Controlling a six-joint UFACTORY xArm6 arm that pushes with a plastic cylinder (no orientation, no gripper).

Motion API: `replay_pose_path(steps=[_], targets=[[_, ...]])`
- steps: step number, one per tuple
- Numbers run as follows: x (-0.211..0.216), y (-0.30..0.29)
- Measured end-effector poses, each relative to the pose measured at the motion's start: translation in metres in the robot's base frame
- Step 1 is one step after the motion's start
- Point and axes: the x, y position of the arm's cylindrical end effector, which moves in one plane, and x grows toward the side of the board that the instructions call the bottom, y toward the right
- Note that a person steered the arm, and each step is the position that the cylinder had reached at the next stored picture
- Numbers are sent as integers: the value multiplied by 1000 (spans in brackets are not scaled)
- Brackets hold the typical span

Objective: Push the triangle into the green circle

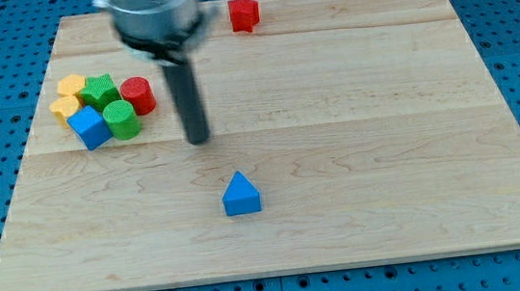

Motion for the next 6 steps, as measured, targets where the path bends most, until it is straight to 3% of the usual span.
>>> replay_pose_path(steps=[1,2,3,4,5,6], targets=[[106,59],[117,35],[45,11],[25,-37],[61,-52],[31,-102]])
